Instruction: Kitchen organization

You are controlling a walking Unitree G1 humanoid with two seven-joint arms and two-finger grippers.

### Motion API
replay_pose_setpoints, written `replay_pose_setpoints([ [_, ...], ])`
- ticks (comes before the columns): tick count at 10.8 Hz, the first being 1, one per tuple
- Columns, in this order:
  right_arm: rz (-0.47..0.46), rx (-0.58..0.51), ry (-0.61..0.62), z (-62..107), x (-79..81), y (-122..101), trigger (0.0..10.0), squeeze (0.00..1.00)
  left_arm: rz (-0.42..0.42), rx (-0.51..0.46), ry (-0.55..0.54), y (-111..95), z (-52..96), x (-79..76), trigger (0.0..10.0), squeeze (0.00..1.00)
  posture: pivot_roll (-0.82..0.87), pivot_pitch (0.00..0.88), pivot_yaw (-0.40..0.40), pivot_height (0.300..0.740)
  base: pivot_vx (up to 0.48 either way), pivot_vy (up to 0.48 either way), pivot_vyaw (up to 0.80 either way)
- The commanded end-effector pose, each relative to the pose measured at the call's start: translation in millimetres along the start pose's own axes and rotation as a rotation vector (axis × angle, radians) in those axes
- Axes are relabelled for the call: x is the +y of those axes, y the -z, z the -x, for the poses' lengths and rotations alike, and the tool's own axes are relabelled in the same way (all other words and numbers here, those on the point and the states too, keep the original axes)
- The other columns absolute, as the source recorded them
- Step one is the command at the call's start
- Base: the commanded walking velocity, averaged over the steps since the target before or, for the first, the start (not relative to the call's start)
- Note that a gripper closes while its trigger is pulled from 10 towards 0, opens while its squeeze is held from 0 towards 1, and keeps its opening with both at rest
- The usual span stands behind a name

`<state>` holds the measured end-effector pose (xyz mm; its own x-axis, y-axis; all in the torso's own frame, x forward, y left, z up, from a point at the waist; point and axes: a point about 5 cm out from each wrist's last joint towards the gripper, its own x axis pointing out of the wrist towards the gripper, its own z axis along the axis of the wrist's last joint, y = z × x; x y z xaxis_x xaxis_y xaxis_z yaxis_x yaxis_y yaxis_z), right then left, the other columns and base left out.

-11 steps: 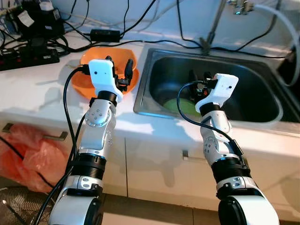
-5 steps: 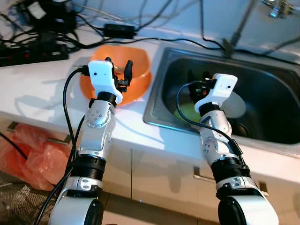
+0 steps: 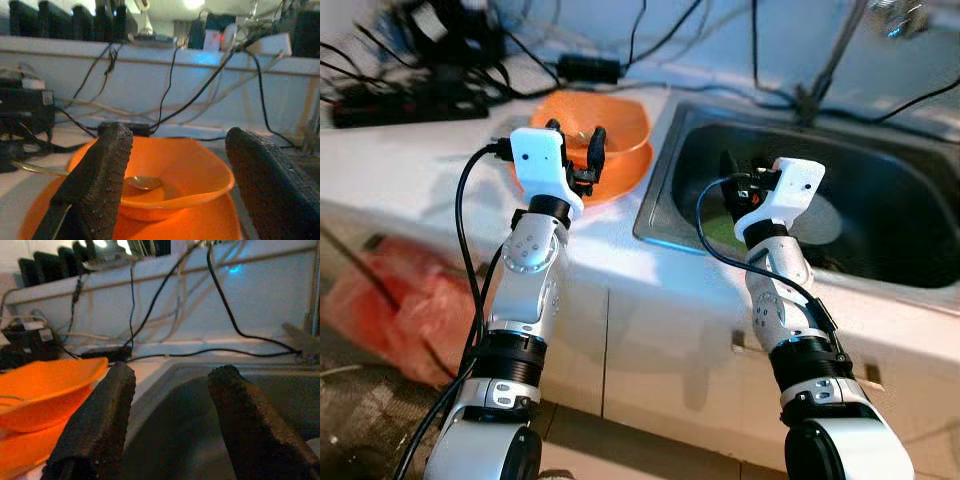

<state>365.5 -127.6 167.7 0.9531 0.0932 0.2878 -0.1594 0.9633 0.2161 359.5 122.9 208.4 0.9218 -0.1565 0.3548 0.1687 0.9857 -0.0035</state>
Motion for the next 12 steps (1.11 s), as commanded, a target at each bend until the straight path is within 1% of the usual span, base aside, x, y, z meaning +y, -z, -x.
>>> replay_pose_setpoints([
  [1,0.0,0.002,0.0,1.0,-1.4,-0.2,10.0,0.0,0.0,-0.01,0.017,-3.5,-0.5,-3.9,10.0,0.0,0.22,0.051,-0.065,0.74,0.0,0.0,0.0],
  [6,-0.001,0.007,-0.003,1.7,-0.5,1.3,10.0,0.0,-0.001,-0.011,0.017,-3.7,0.2,-3.4,10.0,0.0,0.22,0.049,-0.065,0.74,0.0,0.0,0.0],
  [7,-0.002,0.008,-0.002,1.3,-0.7,1.2,10.0,0.0,-0.002,-0.011,0.016,-3.9,-0.2,-3.3,10.0,0.0,0.22,0.048,-0.065,0.74,0.311,0.0,0.0],
  [9,-0.002,0.009,-0.002,0.7,-0.7,1.2,10.0,0.0,-0.002,-0.011,0.016,-4.0,-0.9,-3.2,10.0,0.0,0.22,0.046,-0.065,0.74,0.0,0.0,0.0],
  [12,-0.002,0.009,-0.002,0.6,-0.5,1.2,10.0,0.0,-0.002,-0.012,0.01,-4.3,-0.7,-1.9,10.0,0.0,0.22,0.047,-0.065,0.74,0.263,0.0,0.0],
])
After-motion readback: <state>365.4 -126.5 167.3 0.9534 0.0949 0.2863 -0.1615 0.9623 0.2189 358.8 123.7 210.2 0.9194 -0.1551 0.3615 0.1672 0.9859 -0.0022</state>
